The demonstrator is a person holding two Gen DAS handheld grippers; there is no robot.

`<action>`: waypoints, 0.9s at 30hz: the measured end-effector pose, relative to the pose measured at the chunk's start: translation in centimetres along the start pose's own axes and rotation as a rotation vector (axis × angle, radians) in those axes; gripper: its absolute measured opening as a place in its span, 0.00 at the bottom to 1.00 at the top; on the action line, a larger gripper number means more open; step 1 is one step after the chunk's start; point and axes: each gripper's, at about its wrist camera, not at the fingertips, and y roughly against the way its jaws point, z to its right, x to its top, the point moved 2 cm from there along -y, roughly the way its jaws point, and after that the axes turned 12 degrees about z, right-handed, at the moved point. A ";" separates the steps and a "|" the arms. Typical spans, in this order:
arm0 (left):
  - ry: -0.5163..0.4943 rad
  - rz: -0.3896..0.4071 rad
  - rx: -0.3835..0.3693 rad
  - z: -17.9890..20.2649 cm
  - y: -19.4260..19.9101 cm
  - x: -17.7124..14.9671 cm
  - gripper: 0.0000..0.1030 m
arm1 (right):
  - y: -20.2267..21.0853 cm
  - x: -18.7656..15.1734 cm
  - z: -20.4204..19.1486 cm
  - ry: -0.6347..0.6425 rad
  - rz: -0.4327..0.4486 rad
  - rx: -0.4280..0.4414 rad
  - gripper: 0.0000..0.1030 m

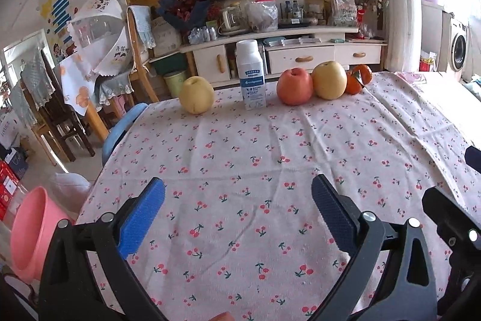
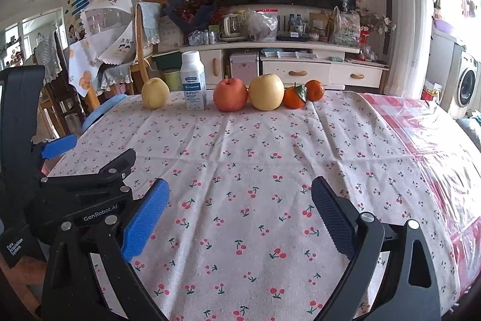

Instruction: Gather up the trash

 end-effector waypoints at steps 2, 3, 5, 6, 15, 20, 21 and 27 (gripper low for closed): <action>0.009 0.001 -0.016 0.0 0.0 0.0 0.96 | 0.0 0.0 0.0 0.008 0.008 0.000 0.91; 0.011 0.003 -0.022 0.0 0.0 0.1 0.96 | 0.0 0.0 0.0 0.010 0.011 0.004 0.91; 0.008 0.011 -0.021 0.2 0.1 0.1 0.96 | -0.1 0.0 -0.1 0.015 0.015 0.008 0.91; 0.006 0.012 -0.022 0.2 0.1 0.1 0.96 | -0.1 -0.1 -0.1 0.018 0.017 0.008 0.91; 0.027 0.044 -0.048 0.5 0.5 0.2 0.96 | -0.2 -0.1 -0.3 0.024 0.020 0.014 0.91; 0.023 0.033 -0.030 0.3 0.2 0.1 0.96 | -0.3 -0.1 -0.2 0.019 0.018 0.015 0.91; 0.024 0.035 -0.029 0.3 0.2 0.2 0.96 | -0.3 -0.1 -0.2 0.018 0.019 0.015 0.91; 0.014 0.023 -0.035 0.4 0.1 0.1 0.96 | -0.3 0.0 -0.2 0.021 0.021 0.013 0.91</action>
